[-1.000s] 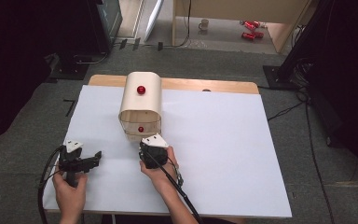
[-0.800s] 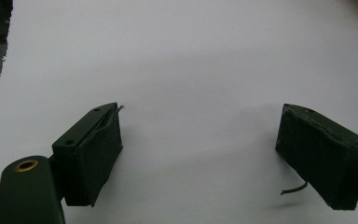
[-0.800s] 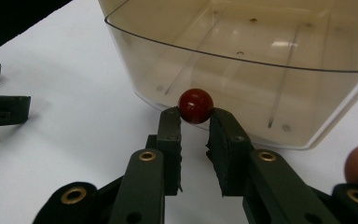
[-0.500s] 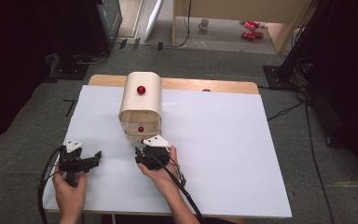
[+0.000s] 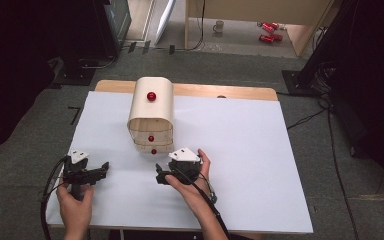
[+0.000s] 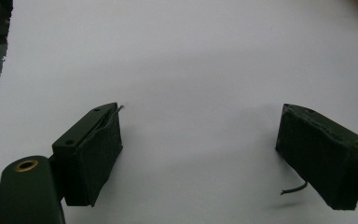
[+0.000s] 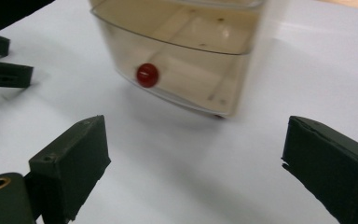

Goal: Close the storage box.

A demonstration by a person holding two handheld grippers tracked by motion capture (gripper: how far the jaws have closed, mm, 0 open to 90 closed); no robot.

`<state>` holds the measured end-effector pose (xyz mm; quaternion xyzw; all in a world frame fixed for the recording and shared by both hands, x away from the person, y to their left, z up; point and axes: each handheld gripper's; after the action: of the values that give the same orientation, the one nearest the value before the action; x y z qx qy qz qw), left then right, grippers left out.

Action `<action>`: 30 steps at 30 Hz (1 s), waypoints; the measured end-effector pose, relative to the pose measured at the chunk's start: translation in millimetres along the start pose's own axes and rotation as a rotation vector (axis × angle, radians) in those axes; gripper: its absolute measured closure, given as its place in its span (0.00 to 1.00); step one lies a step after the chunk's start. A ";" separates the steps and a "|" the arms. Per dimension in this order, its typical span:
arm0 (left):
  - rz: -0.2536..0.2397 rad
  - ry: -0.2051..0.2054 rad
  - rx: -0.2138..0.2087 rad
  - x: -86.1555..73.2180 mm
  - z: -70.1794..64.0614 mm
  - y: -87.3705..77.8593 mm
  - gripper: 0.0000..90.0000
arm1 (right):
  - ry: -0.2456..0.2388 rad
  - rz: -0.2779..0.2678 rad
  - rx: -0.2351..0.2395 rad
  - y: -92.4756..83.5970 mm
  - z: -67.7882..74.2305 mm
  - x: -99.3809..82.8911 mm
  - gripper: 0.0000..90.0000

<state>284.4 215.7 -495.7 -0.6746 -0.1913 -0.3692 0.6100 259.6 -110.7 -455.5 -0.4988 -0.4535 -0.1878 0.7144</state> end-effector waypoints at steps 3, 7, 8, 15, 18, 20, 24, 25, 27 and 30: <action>0.000 0.000 0.000 0.0 0.0 0.0 0.16 | 0.005 -0.009 -0.022 -13.8 -14.2 -0.8 0.07; 0.000 0.000 0.000 0.0 0.0 0.0 0.16 | 0.010 -0.014 -0.046 -27.3 -29.5 -3.1 0.07; 0.000 0.000 0.000 0.0 0.0 0.0 0.16 | 0.010 -0.014 -0.046 -27.3 -29.5 -3.1 0.07; 0.000 0.000 0.000 0.0 0.0 0.0 0.16 | 0.034 -0.020 -0.112 -54.5 -69.6 -13.4 0.07; 0.000 0.000 0.000 0.0 0.0 0.0 0.16 | 0.040 -0.015 -0.131 -60.9 -79.6 -17.7 0.07; 0.000 0.000 0.000 0.0 0.0 0.0 0.16 | 0.048 -0.014 -0.149 -67.1 -89.1 -22.2 0.07; 0.000 0.000 0.000 -0.1 0.0 0.0 0.16 | 0.065 -0.012 -0.193 -83.5 -110.8 -34.1 0.07; 0.000 0.000 0.000 -0.1 0.0 0.0 0.16 | 0.070 -0.012 -0.201 -86.8 -115.2 -36.6 0.07; -0.001 0.000 0.000 -0.1 -0.1 0.0 0.16 | 0.079 -0.012 -0.207 -90.0 -119.3 -39.2 0.07; 0.002 0.003 0.000 0.0 0.1 -0.2 0.16 | 0.096 -0.007 -0.233 -99.2 -131.5 -47.5 0.07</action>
<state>284.3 215.8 -495.7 -0.6743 -0.1899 -0.3696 0.6105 224.1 -278.5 -453.3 -0.5670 -0.3958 -0.2653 0.6719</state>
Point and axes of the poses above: each handheld gripper's, and its own axes: y roughly forward along the jaws, x roughly out of its top, z roughly to its left, and after that the axes turned 2 degrees about -z, right-handed
